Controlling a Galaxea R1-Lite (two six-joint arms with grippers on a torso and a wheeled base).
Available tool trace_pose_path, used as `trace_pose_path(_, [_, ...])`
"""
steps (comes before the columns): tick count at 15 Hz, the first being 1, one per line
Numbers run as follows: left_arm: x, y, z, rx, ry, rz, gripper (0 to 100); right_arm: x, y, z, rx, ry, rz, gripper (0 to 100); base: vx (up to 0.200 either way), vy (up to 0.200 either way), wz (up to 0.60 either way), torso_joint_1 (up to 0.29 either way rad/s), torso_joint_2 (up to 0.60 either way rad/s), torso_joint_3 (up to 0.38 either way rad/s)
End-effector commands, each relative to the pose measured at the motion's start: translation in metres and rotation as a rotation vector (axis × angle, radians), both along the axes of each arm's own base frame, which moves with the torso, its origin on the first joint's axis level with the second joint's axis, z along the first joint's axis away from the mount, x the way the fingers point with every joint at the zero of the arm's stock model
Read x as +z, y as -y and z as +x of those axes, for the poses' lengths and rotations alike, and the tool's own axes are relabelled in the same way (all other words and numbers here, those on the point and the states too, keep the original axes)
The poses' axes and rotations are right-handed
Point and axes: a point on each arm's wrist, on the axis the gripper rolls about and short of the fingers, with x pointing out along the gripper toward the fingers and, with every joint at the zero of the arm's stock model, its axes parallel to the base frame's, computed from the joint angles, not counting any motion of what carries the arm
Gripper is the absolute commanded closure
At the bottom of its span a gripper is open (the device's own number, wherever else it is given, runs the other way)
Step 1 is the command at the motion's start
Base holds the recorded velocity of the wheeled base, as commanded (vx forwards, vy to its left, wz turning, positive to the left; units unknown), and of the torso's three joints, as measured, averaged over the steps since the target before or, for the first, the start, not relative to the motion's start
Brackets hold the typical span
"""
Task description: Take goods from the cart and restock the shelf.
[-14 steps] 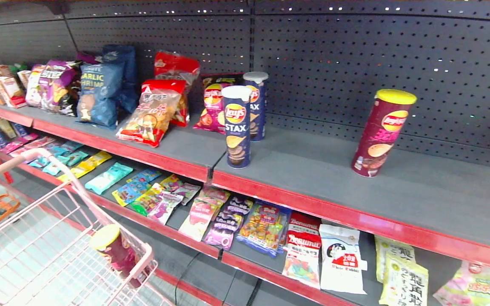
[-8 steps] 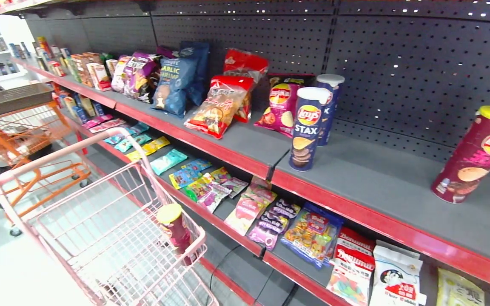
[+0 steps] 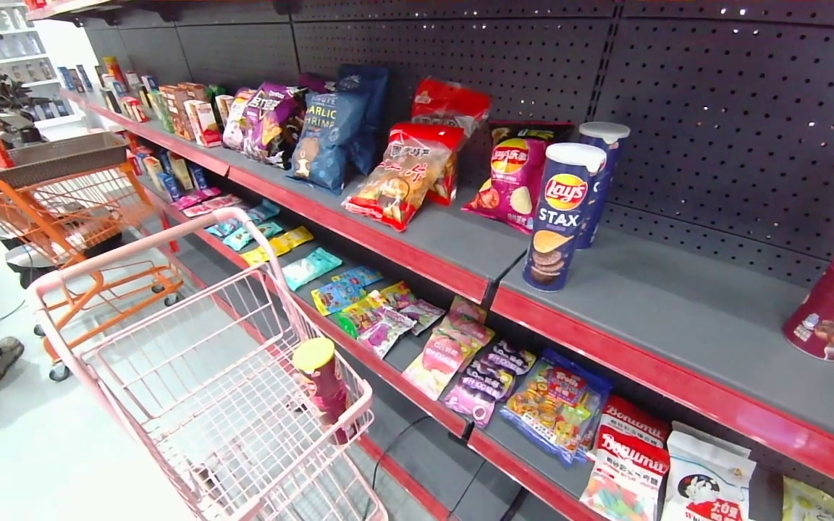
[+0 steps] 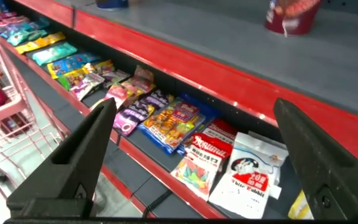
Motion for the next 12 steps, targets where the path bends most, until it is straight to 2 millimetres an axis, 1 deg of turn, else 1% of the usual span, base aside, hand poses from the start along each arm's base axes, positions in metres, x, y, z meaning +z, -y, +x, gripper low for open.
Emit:
trace_pose_path(1, [0.0000,0.0000,0.0001,0.000,-0.001,0.000,0,0.0000,0.0000,0.0001,0.000,0.000,0.000,0,0.000,0.000,0.00,-0.144,0.36,0.207])
trace_pose_path(7, [0.0000,0.0000,0.0001,0.000,-0.001,0.000,0,0.0000,0.0000,0.0001,0.000,0.000,0.000,0,0.000,0.000,0.00,-0.155,0.39,0.233])
trace_pose_path(12, [0.0000,0.0000,0.0001,0.000,-0.001,0.000,0,0.0000,0.0000,0.0001,0.000,0.000,0.000,0,0.000,0.000,0.00,-0.201,0.54,0.335])
